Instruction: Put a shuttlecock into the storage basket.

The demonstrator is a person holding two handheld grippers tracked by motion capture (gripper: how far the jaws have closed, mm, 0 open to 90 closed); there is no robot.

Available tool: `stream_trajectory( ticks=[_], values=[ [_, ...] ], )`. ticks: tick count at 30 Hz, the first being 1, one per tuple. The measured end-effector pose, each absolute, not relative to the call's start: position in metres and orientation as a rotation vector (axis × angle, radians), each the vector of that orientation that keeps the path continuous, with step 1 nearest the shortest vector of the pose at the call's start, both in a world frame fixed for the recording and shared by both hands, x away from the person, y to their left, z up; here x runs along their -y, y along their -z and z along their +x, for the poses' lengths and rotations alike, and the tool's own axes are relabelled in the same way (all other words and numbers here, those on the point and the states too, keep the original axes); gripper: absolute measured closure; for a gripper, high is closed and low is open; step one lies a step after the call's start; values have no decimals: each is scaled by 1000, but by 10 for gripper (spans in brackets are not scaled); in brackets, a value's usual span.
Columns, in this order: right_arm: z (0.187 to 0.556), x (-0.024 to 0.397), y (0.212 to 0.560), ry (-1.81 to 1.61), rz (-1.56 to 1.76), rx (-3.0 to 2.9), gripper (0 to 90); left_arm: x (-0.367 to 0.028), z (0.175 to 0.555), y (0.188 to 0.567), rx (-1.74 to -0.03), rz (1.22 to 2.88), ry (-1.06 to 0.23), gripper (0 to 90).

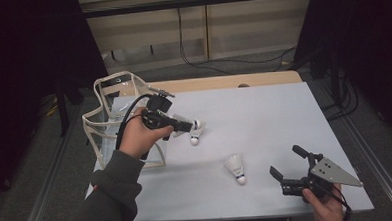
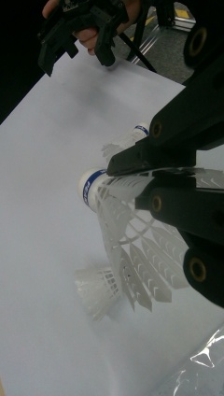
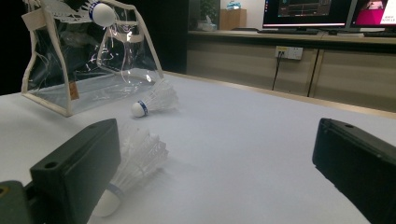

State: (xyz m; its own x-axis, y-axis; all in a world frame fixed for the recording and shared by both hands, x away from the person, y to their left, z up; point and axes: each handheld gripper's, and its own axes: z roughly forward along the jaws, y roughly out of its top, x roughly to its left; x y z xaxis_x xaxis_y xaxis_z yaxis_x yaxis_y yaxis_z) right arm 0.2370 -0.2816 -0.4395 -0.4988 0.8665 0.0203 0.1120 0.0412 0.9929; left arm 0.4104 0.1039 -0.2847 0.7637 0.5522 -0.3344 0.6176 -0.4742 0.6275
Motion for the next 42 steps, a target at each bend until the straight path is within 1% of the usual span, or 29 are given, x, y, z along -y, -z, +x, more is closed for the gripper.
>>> stream_trajectory(
  ticks=[33, 42],
  values=[
    [237, 283, 440, -1519, 1002, -1683, 12, -110, 426, 265, -920, 2185, 87, 886],
    [237, 283, 439, -1520, 1000, -1680, 12, -113, 432, 258, -933, 2205, 64, 886]
  ],
)
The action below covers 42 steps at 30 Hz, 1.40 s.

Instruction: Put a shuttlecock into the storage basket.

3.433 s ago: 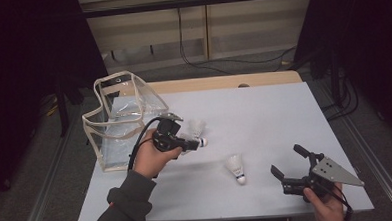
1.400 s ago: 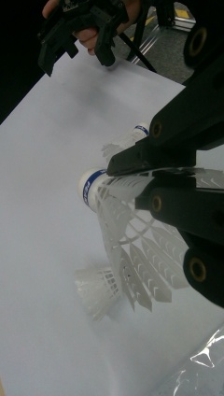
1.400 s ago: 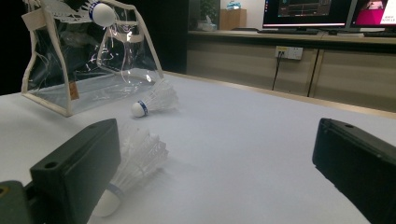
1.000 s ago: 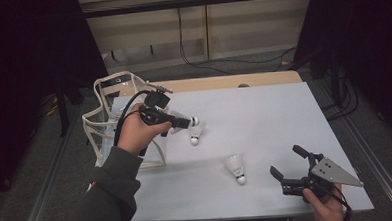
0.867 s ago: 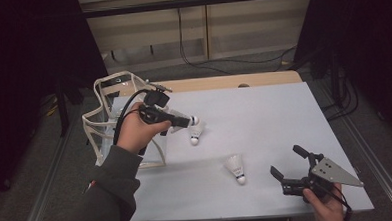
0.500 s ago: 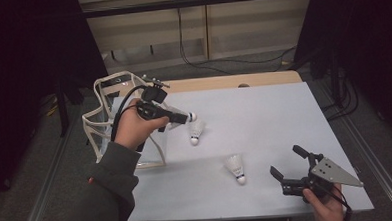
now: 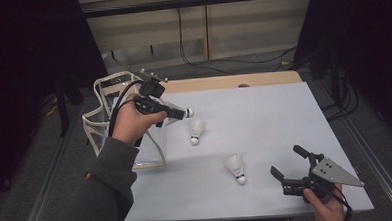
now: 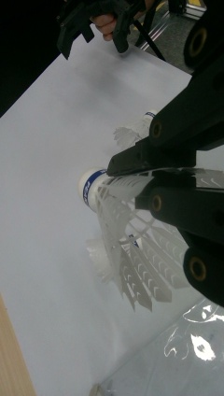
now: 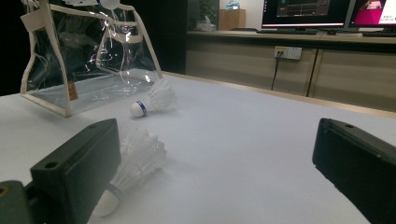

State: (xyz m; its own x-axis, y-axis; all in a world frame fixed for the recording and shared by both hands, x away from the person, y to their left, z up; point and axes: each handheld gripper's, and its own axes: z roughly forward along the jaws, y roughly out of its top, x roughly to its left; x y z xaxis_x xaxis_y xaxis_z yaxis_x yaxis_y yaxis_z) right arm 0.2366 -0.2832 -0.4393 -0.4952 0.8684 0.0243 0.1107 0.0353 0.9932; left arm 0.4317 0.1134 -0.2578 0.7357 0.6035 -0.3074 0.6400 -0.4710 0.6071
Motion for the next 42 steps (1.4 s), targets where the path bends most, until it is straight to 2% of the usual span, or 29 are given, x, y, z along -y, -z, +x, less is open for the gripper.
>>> stream_trajectory(
  ticks=[42],
  values=[
    [236, 284, 439, -1521, 1001, -1678, 12, -124, 451, 237, -986, 2190, 28, 887]
  ],
)
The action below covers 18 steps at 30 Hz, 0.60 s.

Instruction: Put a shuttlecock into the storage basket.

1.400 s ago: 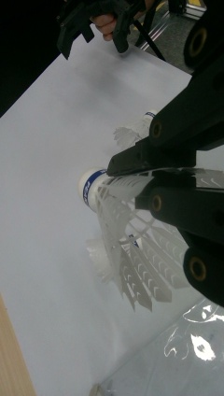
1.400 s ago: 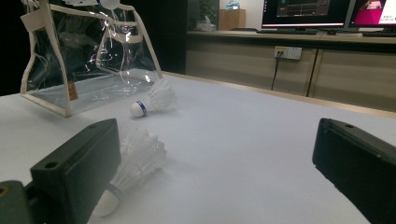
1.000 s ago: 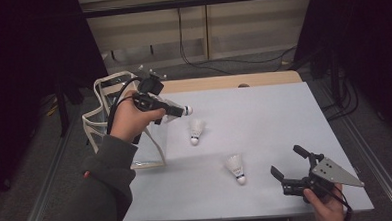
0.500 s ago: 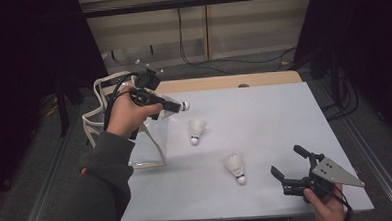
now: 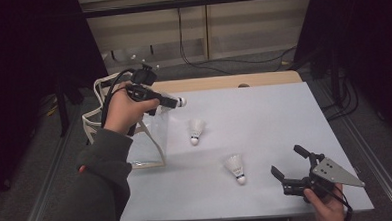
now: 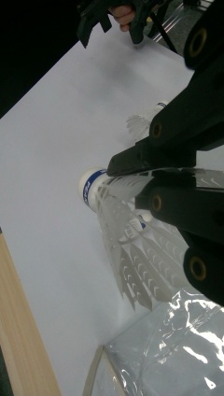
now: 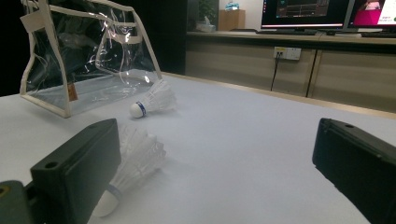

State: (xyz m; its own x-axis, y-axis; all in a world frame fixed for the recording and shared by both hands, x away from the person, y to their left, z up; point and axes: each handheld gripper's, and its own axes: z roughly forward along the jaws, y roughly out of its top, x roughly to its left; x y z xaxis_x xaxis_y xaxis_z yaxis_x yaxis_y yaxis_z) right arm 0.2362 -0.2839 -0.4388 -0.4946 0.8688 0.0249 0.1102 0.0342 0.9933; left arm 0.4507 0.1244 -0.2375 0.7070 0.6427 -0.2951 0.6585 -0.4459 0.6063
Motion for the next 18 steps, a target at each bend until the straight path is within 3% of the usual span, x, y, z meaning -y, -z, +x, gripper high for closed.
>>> stream_trajectory(
  ticks=[18],
  values=[
    [236, 284, 439, -1519, 995, -1676, 12, -135, 455, 227, -1014, 2191, -16, 887]
  ],
)
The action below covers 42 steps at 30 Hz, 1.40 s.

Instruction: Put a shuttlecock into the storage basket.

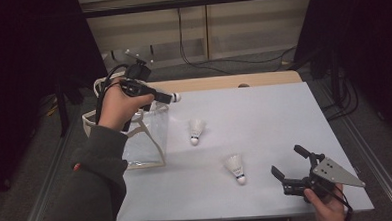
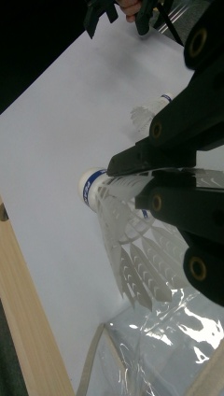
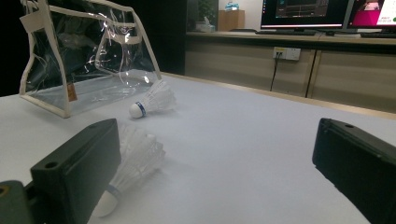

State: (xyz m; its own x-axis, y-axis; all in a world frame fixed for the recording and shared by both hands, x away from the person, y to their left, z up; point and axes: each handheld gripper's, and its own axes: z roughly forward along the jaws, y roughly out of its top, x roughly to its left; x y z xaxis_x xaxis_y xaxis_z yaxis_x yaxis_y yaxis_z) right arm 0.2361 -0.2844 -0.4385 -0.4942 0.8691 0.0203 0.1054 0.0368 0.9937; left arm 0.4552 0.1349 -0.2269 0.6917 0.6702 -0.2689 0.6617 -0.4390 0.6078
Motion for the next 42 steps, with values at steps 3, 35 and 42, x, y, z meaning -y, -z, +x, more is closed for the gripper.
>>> stream_trajectory(
  ticks=[3, 35, 42],
  values=[
    [236, 284, 439, -1519, 998, -1676, 12, -137, 455, 225, -1008, 2194, -20, 887],
    [236, 284, 439, -1521, 999, -1677, 12, -150, 458, 213, -1039, 2194, -60, 887],
    [236, 284, 439, -1522, 1000, -1678, 12, -153, 459, 211, -1050, 2189, -61, 887]
  ],
)
